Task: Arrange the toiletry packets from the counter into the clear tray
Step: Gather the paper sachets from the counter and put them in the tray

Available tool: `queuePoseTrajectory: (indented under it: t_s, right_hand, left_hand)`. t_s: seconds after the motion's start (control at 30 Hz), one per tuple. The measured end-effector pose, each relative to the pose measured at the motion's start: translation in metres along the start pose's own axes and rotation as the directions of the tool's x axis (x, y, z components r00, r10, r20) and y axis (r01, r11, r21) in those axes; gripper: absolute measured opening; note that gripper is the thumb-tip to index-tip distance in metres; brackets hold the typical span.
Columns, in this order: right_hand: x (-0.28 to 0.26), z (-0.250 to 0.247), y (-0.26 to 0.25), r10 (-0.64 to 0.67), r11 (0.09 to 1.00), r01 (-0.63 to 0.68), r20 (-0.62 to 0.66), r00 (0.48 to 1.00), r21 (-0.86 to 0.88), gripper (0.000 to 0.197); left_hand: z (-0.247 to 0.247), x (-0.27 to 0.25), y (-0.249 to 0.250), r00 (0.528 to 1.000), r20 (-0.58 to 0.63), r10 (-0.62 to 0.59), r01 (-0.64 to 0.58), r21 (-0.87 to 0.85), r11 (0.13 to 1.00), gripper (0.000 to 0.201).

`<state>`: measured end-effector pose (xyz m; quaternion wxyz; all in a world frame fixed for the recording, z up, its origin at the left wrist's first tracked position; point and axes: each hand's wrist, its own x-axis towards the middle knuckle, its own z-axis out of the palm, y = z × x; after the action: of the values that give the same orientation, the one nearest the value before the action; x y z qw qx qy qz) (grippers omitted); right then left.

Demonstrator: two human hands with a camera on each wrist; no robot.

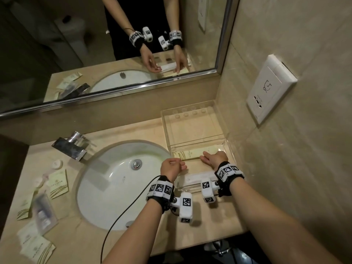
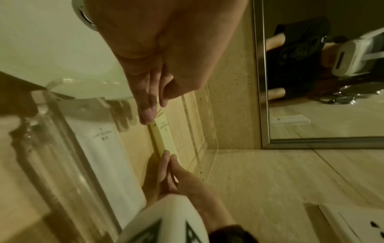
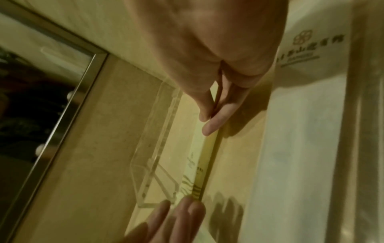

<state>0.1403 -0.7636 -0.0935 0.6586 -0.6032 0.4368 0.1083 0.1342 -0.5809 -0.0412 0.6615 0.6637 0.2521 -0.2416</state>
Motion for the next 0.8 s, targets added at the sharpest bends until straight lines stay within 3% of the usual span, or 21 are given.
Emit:
queuePoseTrajectory:
  t_s: [0.13, 0.37, 0.5, 0.57, 0.8]
  right_hand:
    - [-0.005, 0.007, -0.005, 0.042, 0.998, -0.039, -0.059, 0.997, 0.052, 0.061]
    - [-0.013, 0.014, -0.007, -0.025, 1.000, 0.026, -0.221, 0.975, 0.002, 0.092]
    - [-0.019, 0.013, -0.008, -0.112, 0.984, 0.076, -0.236, 0.965, -0.159, 0.062]
    - [-0.019, 0.013, -0.008, -0.138, 0.974, 0.086, -0.243, 0.960, -0.211, 0.050]
    - [-0.024, 0.011, -0.011, -0.167, 0.924, 0.061, -0.254, 0.953, -0.378, 0.054]
  left_hand:
    - [0.005, 0.003, -0.005, 0.999, 0.014, -0.037, 0.037, 0.021, 0.999, 0.026]
    - [0.011, 0.003, -0.001, 0.994, 0.012, -0.105, 0.105, -0.064, 0.992, 0.037]
    - [0.012, 0.001, 0.003, 0.995, 0.026, -0.094, 0.096, -0.069, 0.993, 0.025]
    - [0.012, 0.000, 0.005, 0.996, 0.019, -0.091, 0.092, -0.039, 0.995, 0.028]
    - [0.011, -0.003, 0.012, 0.995, 0.030, -0.100, 0.102, -0.058, 0.993, 0.027]
